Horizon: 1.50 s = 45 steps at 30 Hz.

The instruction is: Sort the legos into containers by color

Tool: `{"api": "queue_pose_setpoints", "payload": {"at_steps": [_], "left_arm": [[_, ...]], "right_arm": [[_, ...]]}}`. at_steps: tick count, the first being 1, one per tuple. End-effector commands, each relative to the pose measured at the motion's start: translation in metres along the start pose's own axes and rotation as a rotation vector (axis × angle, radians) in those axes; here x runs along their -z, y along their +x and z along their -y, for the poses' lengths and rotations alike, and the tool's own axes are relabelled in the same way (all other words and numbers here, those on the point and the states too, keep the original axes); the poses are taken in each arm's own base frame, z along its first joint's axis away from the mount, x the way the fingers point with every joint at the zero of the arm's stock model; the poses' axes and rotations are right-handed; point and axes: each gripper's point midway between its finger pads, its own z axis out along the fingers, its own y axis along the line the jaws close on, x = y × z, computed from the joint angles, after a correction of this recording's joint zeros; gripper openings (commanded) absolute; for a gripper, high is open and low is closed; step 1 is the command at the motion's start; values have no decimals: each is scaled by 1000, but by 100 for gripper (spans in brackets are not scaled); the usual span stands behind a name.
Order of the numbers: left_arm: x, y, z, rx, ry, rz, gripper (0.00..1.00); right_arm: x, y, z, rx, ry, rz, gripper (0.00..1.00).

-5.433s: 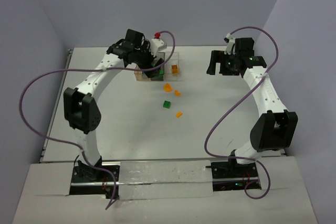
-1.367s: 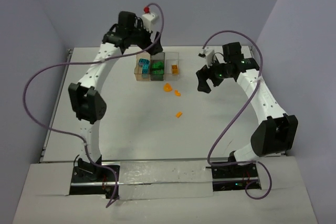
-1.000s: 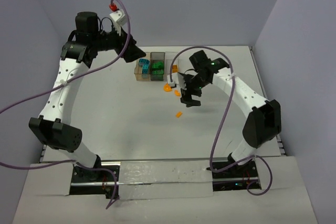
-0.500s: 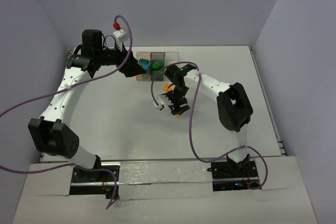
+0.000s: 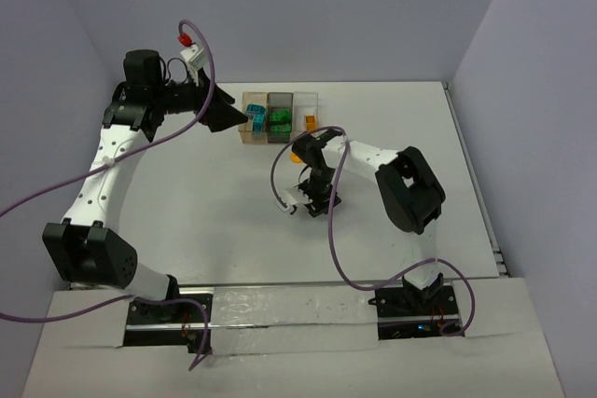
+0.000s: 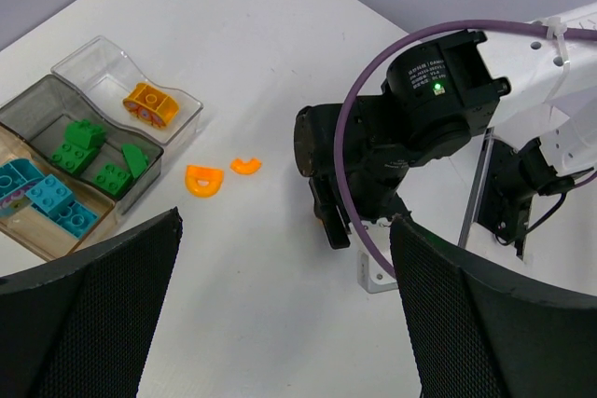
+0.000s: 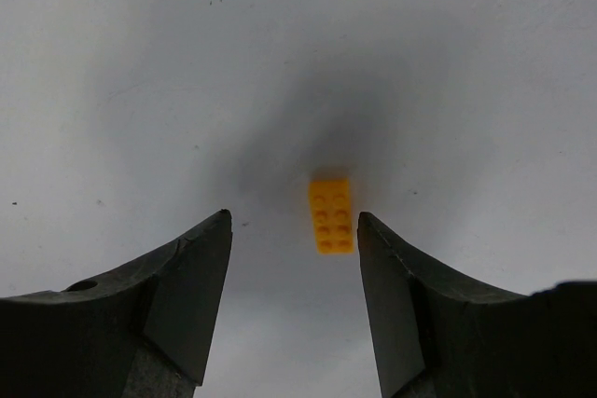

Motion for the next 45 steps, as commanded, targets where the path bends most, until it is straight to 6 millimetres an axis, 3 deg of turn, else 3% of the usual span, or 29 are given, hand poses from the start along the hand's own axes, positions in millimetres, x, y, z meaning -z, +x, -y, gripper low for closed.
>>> {"api": "queue_pose_setpoints", "payload": {"at_steps": [1,7,18,26,36,40,44,45], "left_arm": [[5,-14,11,-47,29,38,99],[3,-10,8,-33,29,36,99],[1,-11,3,-31,20,33,99],[1,-11,2,-34,11,31,99],[1,-14,1,-28,10,36,99],[1,-12,-1,-25,-1,30,99],[2,-12,-1,-33,-10,29,99],[2,-13,-1,-36,-13,30,99]], "right_arm": [[-1,3,7,3,35,-28,63],[-4,5,16,-24,51,-26,59],[-11,11,16,-30,65,-52,37],[-21,14,13,-49,83,-79,38],[-16,6,12,-39,85,-75,46],[-14,1,16,-51,91,-68,29],[-12,-6,18,-70,114,-65,2],[-10,-9,18,-89,117,-57,0]]}}
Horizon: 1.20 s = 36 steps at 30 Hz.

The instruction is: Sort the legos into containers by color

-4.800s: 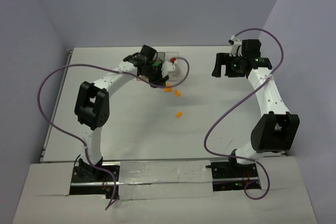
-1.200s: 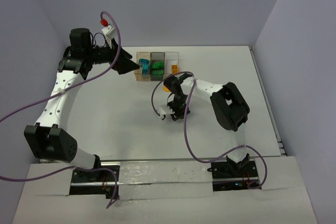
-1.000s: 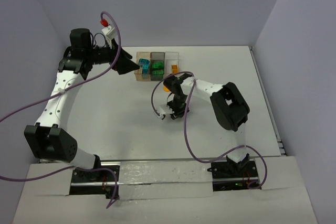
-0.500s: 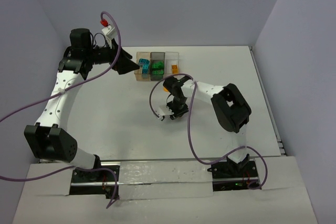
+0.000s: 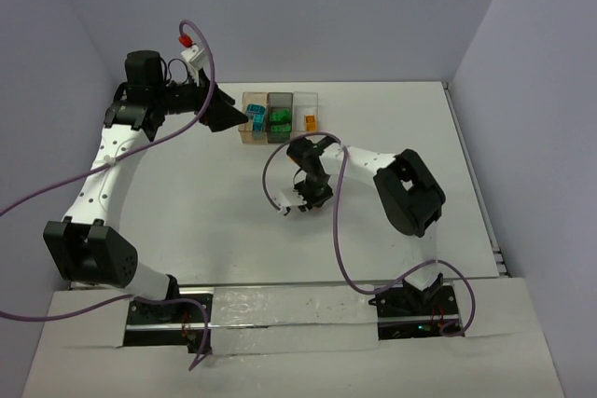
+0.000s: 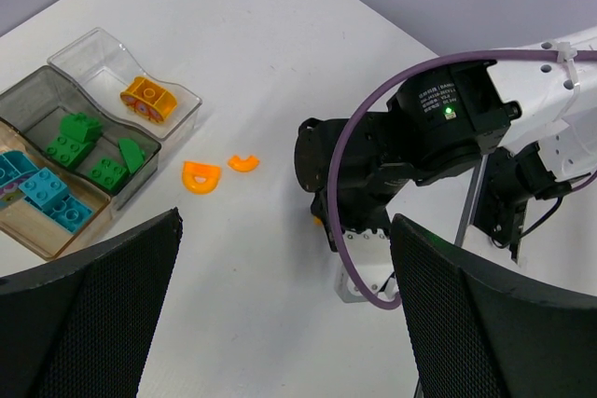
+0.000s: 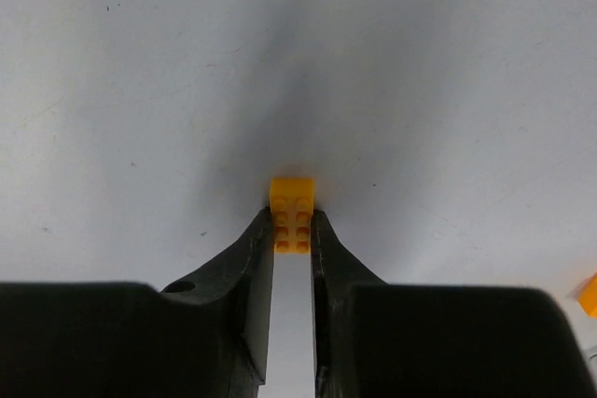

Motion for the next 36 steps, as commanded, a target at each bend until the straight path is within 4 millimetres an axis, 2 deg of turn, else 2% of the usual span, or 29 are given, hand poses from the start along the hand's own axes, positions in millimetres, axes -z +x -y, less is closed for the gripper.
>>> {"api": "queue_pose_setpoints", "payload": {"at_steps": [1,5,8,9,10,12,13,15,19,20,22,23,25,30,36], "left_arm": [[4,-17,2,-63,-9,35,99],[8,-22,3,-75,-34,52,99],[12,-26,-2,-49,-85,70,99],[13,-27,-3,-49,-94,75,99],[14,-29,-2,-54,-96,82,99],[18,-35,-2,-48,-114,112,99],[19,-34,-3,-44,-120,112,99],[21,-39,-9,-12,-160,148,99],[23,-42,-26,43,-246,171,99],[24,-43,-29,45,-264,174,99],[24,-44,-35,53,-298,177,99],[26,-45,-39,59,-322,181,99],[27,-46,-44,61,-344,181,99],[25,-40,-48,75,-351,157,99],[25,-36,-50,70,-358,153,99]], "right_arm": [[1,-17,0,-51,9,35,0],[32,-37,12,-194,63,128,0],[81,-53,49,-394,178,268,0],[96,-48,60,-508,208,307,0],[97,-47,62,-555,206,326,0],[126,-30,90,-753,283,394,0],[132,-32,99,-801,306,417,0],[162,1,124,-980,405,500,0],[206,45,163,-1206,631,600,0],[217,51,173,-1236,685,629,0],[223,64,182,-1283,740,621,0],[219,70,188,-1299,751,604,0],[222,71,198,-1301,771,606,0],[197,86,217,-1322,778,574,0],[184,92,237,-1322,800,566,0]]}}
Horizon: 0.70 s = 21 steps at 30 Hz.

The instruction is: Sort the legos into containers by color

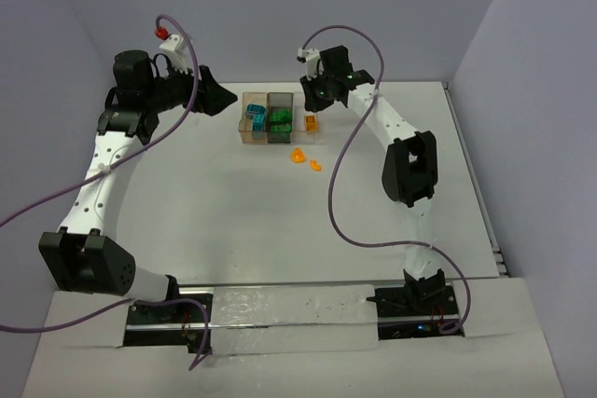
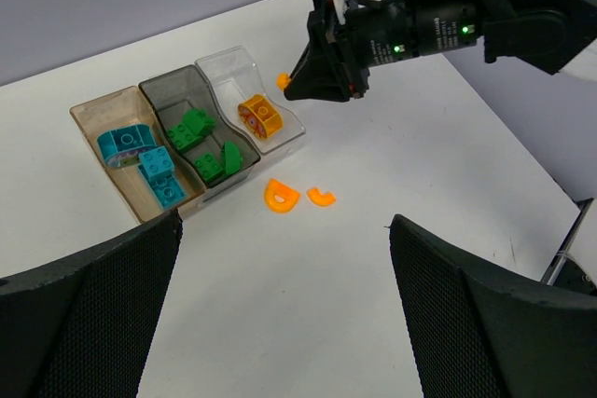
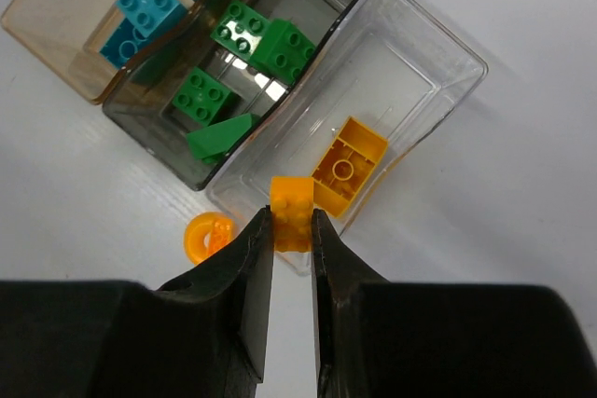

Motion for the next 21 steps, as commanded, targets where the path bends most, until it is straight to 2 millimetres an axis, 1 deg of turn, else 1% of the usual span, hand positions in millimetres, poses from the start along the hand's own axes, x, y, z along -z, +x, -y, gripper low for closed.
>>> {"api": "queue_pose_setpoints", "payload": {"at_steps": [1,3,6,9,11,12,15,16,17,18,19,21], "left_arm": [[3,-14,-2,-20,-18,40,99],[2,-14,-2,-19,-16,41,99],[0,-14,-3,-13,-15,37,99],[-1,-13,-3,-15,-11,33,99],[-2,-12,-5,-13,-11,32,99],[-3,-12,-5,-12,-10,32,99],[-3,-11,-5,-10,-7,29,99],[-4,-11,-5,-11,-8,28,99],[-4,-11,-6,-11,-12,28,99],[-4,-11,-6,-11,-12,28,99],[-3,-10,-6,-12,-13,26,99],[-3,-11,-6,-13,-12,27,99]], "right_arm": [[-7,-30,6,9,40,84,0],[-13,-29,4,17,42,79,0],[-28,-20,2,22,43,56,0],[-36,-13,3,22,52,41,0],[-42,-6,3,29,54,24,2],[-45,-4,2,32,53,19,6],[-49,-1,0,43,48,10,26],[-50,-1,-1,45,45,11,31],[-50,-2,-1,49,46,12,41],[-50,-2,-1,49,46,12,41],[-49,-3,-3,52,41,14,50],[-48,-4,-4,52,40,15,56]]}}
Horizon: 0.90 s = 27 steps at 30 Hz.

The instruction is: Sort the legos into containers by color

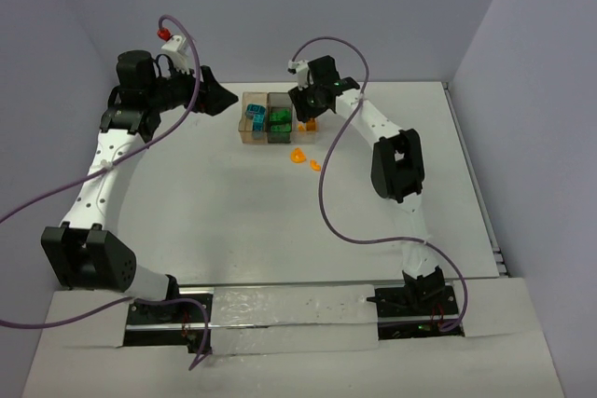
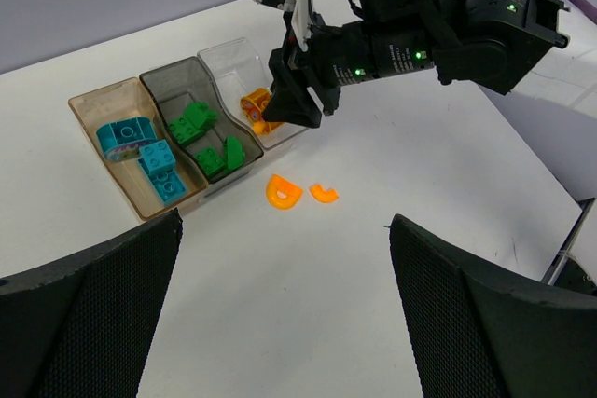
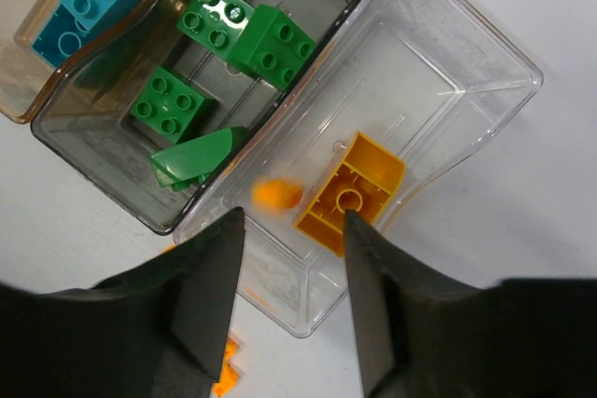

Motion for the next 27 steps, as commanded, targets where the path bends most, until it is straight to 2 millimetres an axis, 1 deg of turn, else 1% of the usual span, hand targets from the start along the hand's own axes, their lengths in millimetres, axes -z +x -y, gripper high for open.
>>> {"api": "queue_pose_setpoints", "payload": {"at_steps": [1,2,3,5,6,8,9,10,11,12,13,14,15,16,18,22,23,24,25,27], "left_arm": [[3,-17,1,-30,-5,44,99],[4,-18,2,-33,-6,47,99],[4,-19,2,-37,-6,50,99],[5,-21,4,-40,-4,55,99],[5,-22,4,-38,-5,58,99],[6,-24,6,-39,5,63,99],[6,-25,7,-38,8,64,99],[6,-25,8,-34,13,65,99],[6,-26,9,-33,16,66,99],[7,-25,9,-30,16,64,99],[7,-25,9,-30,17,63,99],[7,-25,9,-35,16,63,99],[8,-26,10,-41,13,66,99],[10,-27,9,-51,4,68,99],[13,-28,10,-65,-6,73,99],[17,-27,13,-69,-3,72,99],[17,-26,13,-67,-2,70,99],[17,-26,13,-68,-1,71,99],[17,-26,13,-68,-1,70,99],[17,-26,13,-67,-3,70,99]], "right_arm": [[16,-38,-2,28,16,100,67],[22,-42,-2,28,18,110,72],[32,-47,-5,38,15,122,73],[58,-60,-13,64,-1,153,74],[64,-57,-15,71,-10,147,74],[94,-62,-25,128,-46,163,73],[106,-58,-30,158,-69,154,73],[109,-47,-34,177,-93,127,73],[120,-47,-39,211,-115,127,74],[132,-33,-46,264,-151,88,80],[133,-18,-50,280,-174,48,99],[136,-6,-52,305,-186,7,100],[139,1,-52,309,-187,-13,100],[139,13,-52,315,-196,-50,100],[134,33,-52,311,-196,-103,99],[123,57,-59,312,-203,-192,88],[120,61,-62,316,-205,-208,86],[116,67,-62,318,-201,-233,82],[114,69,-64,316,-198,-244,79],[107,73,-67,317,-194,-263,77]]}}
